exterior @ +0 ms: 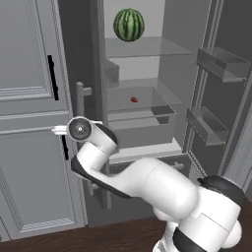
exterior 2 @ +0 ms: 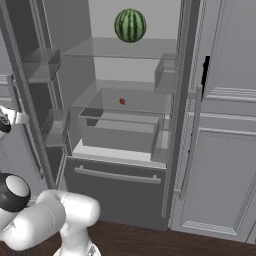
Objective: Take the strawberry from the fridge and place it on top of the pancake, located on the dining counter.
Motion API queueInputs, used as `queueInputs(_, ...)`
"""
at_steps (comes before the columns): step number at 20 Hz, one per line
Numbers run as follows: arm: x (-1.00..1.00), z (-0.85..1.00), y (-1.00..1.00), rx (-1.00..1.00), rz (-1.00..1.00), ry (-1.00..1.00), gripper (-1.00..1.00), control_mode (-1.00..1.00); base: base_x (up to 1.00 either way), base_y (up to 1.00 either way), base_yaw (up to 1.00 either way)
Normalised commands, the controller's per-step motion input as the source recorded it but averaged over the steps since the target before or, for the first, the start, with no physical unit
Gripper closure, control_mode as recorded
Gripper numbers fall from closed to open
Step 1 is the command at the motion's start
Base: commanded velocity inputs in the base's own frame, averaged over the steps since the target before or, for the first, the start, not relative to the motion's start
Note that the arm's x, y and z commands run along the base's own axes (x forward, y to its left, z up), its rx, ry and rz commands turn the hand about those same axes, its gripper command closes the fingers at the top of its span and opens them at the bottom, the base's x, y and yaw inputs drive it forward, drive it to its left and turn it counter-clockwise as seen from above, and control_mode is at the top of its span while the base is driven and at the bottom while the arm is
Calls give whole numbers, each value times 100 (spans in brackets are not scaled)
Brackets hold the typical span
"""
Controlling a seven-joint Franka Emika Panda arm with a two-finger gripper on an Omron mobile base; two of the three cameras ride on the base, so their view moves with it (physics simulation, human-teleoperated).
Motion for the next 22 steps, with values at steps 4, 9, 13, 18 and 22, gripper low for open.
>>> queueInputs(4, 0, -26, 100, 0, 0, 0, 100, -100, 0, 0, 0)
queueInputs(9, -38, -7, 73, 0, -3, -2, 100, -100, 0, 0, 0)
queueInputs(13, -100, 10, -18, 0, -2, -2, 100, -100, 0, 0, 0)
queueInputs(18, -97, 19, -100, 10, -9, 0, 100, -100, 0, 0, 0)
queueInputs(22, -62, 17, -100, 15, -13, 1, 100, -100, 0, 0, 0)
